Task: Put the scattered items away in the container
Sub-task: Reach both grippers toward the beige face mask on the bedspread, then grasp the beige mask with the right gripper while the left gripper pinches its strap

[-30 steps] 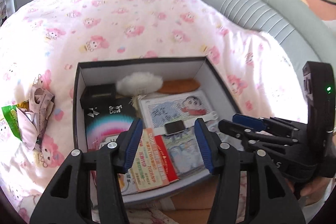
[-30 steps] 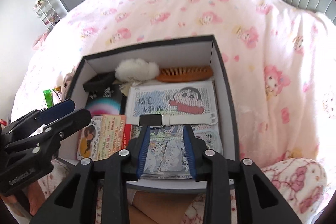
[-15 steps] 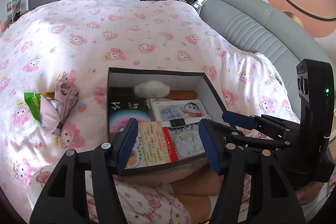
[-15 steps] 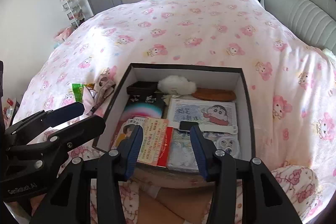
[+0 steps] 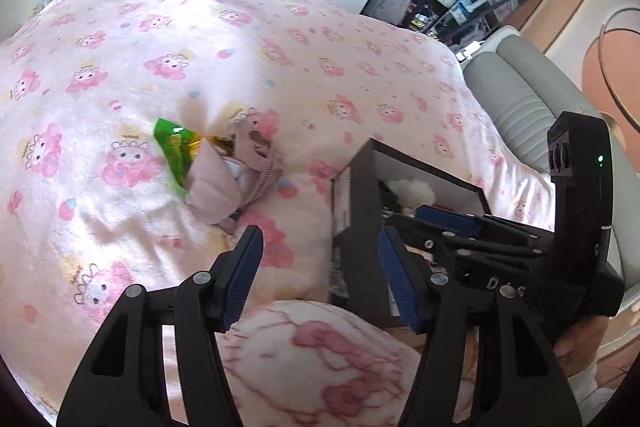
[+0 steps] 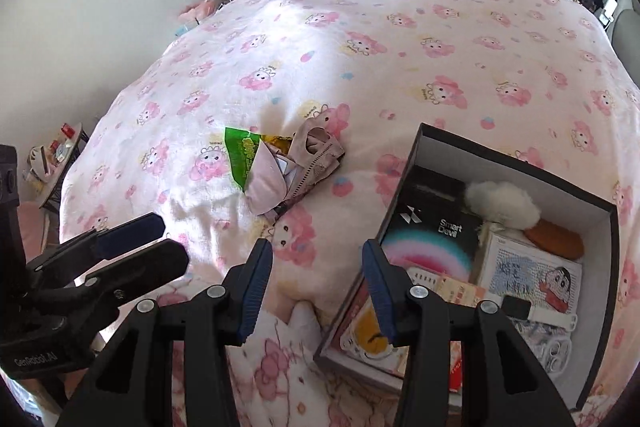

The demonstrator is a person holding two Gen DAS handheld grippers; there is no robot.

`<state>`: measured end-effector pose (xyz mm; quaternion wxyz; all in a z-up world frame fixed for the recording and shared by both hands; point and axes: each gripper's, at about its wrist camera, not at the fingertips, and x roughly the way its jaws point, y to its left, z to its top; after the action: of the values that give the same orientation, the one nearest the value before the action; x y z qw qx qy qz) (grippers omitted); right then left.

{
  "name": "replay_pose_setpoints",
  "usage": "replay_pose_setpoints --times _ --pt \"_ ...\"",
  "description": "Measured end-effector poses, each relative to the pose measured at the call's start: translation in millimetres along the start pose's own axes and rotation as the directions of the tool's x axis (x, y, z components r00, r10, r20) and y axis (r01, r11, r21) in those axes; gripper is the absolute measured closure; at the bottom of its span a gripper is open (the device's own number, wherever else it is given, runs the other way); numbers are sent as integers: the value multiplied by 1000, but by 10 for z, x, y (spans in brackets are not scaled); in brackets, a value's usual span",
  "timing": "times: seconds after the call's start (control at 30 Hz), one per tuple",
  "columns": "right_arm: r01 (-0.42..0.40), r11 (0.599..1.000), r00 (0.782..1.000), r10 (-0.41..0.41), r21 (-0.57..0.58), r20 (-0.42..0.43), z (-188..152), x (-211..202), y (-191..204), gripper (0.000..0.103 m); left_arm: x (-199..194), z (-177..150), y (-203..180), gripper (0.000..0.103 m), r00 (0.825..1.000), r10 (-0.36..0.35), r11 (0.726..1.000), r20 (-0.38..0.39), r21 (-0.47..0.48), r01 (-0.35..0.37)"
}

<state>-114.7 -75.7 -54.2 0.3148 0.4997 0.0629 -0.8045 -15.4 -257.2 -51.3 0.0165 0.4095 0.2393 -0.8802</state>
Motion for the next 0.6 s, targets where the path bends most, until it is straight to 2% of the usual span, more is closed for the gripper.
replay_pose_setpoints --times 0.1,0.27,0.37,0.4,0.53,0.6 --pt "-39 997 997 44 66 -68 211 352 -38 60 263 118 407 43 997 47 998 -53 -37 -49" --pt "29 998 990 -21 57 -143 484 911 -40 59 787 319 913 43 991 -14 995 -132 -98 1" --pt "-5 994 977 27 108 -210 672 1302 -90 59 1057 462 1001 43 985 -78 994 -156 -94 64" --pt "6 993 974 21 117 -228 719 1405 -101 59 1152 513 1036 43 982 -87 992 -169 -105 70" --pt "45 990 961 -6 135 -278 815 1779 -110 59 1513 642 1195 43 975 29 992 -221 -111 -54" --pt "50 988 955 -5 143 -296 813 1909 -113 59 1646 636 1296 42 968 51 988 -244 -130 -85"
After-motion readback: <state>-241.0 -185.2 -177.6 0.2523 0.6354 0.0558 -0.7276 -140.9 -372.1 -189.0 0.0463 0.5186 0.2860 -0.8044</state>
